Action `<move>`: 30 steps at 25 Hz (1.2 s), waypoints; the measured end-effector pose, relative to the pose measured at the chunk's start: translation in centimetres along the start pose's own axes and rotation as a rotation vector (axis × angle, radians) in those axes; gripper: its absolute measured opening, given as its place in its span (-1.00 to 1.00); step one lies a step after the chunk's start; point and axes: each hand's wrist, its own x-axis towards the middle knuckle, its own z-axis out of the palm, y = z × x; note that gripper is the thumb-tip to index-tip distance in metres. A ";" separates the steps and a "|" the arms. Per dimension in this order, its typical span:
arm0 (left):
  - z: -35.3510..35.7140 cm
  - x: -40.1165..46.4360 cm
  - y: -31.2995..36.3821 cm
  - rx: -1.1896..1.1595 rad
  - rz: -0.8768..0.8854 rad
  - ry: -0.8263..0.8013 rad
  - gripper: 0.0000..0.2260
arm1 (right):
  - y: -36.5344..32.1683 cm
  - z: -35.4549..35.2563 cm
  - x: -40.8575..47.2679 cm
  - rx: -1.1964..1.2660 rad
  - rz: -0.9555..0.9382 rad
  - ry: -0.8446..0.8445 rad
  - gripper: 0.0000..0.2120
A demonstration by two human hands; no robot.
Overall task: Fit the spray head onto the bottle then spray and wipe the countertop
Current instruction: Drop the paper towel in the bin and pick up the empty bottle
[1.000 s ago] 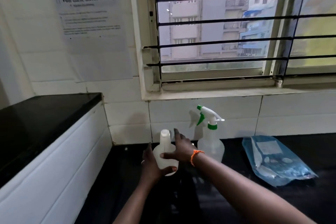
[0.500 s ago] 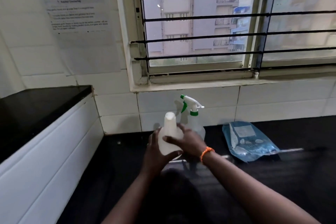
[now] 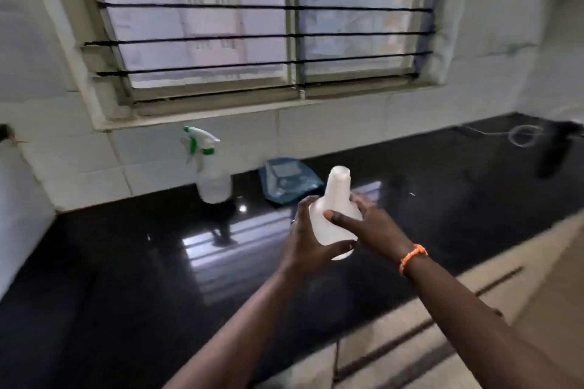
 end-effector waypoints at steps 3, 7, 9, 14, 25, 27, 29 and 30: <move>8.6 -4.0 3.8 -0.061 0.055 -0.118 -0.16 | 4.8 -7.2 -7.2 -0.006 0.141 0.104 -0.44; 17.6 -9.3 5.0 0.051 0.113 -0.338 -0.07 | 11.4 -12.6 -16.0 0.024 0.408 0.015 -0.67; 21.1 -11.6 3.8 0.062 0.052 -0.551 -0.07 | 15.5 -12.9 -19.1 0.028 0.583 -0.013 -0.56; 25.5 -15.9 -2.4 0.083 -0.342 -1.049 -0.29 | 25.6 -7.3 -23.0 0.029 0.989 -0.008 -0.29; 27.0 -17.0 -13.6 -0.045 -0.758 -1.042 -0.40 | 37.0 0.2 -21.5 -0.093 1.225 -0.043 -0.65; 26.7 -17.3 -14.3 0.032 -0.775 -1.018 -0.44 | 37.4 0.6 -22.4 -0.054 1.219 -0.081 -0.76; 26.5 -17.7 -14.4 0.093 -0.749 -1.048 -0.45 | 37.3 0.8 -23.0 -0.036 1.205 -0.131 -0.93; 26.3 -17.9 -14.2 0.129 -0.723 -1.062 -0.46 | 36.9 0.9 -23.0 -0.029 1.185 -0.166 -0.93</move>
